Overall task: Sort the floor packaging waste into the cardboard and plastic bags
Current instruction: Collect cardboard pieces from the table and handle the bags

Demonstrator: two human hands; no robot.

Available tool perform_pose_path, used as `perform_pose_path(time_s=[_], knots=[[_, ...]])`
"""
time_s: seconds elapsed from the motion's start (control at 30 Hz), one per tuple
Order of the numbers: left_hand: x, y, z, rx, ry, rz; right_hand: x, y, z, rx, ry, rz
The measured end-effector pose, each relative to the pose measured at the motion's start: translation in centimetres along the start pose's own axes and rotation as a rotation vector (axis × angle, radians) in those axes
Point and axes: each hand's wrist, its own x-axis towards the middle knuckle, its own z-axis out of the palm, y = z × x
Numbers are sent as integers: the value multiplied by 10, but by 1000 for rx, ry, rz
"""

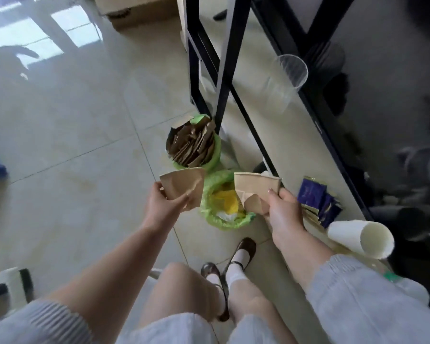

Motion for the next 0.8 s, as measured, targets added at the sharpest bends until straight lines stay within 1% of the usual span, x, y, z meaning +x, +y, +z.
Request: perform_pose_path(time_s=[0.17,0.27,0.4,0.57,0.67,0.8], knots=[[65,21,-20,6,-17,-21,31,-33,54,-2,2,80],[116,28,-38,78,-49,-29,48,-42,99,16,36,137],[194,36,-56,174,-162,-27,71,-48,172,80,146,235],[288,37,-61,321,-292,31,101,-44,248,-2,244,259],[329,35,-50,413,-299,89,123,-33,277,-87,288,261],[369,30,-29,472,-245,156,147,-18,303,-191,358,240]])
